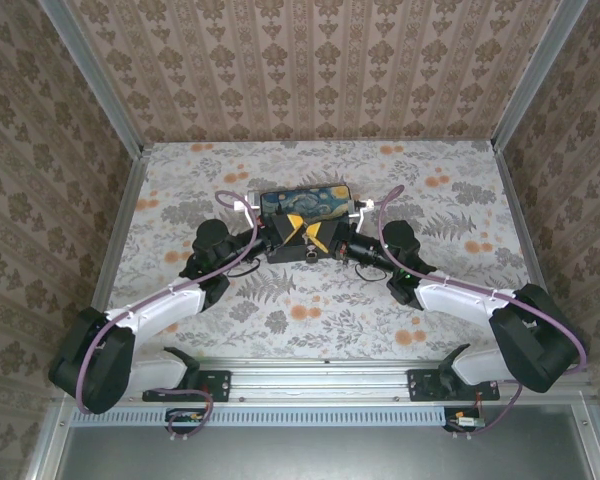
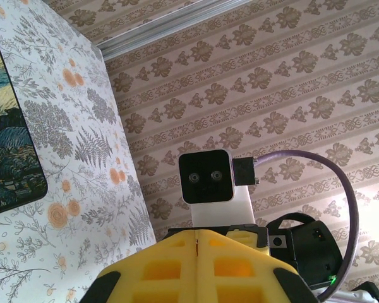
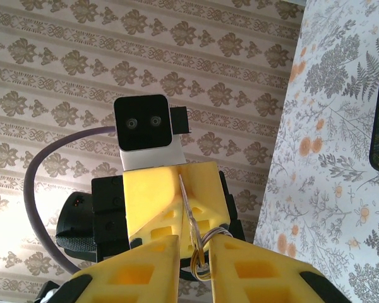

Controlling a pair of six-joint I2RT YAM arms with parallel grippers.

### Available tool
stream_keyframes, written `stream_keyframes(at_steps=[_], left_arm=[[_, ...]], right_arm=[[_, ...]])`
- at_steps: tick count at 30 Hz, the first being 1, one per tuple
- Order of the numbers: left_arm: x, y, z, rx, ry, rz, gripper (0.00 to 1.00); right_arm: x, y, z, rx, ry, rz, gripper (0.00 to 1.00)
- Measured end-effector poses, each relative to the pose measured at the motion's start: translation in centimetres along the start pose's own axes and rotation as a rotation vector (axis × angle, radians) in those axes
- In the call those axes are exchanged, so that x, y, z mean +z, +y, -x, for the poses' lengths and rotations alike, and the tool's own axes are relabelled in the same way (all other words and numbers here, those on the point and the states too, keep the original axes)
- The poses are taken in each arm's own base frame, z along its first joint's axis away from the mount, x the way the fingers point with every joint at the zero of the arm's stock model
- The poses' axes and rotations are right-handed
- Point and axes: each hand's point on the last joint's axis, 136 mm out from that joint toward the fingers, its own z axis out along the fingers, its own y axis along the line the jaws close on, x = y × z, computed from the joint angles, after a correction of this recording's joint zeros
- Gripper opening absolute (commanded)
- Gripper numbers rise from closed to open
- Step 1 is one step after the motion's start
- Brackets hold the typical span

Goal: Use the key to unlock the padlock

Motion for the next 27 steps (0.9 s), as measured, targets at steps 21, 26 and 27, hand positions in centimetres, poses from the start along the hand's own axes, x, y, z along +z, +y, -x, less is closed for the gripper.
stream_keyframes(at_steps=[21,26,27], left_arm=[[0.01,-0.71,0.25,0.004,-0.01,-0.029,0.0],[-0.01,-0.61,0.25,0.0,-0.011,-0.027,0.24],[-0.05,-0.45,0.17,-0.004,-0.009,-0.023,0.28]], right_arm=[[-0.02,0.51,0.39,-0.022,-0.021,0.019,0.04],[-0.23,0.58,0.45,-0.055,-0.028,0.008,0.01],[-0.35,0.62,0.41,-0.065,-0.027,0.001,0.01]])
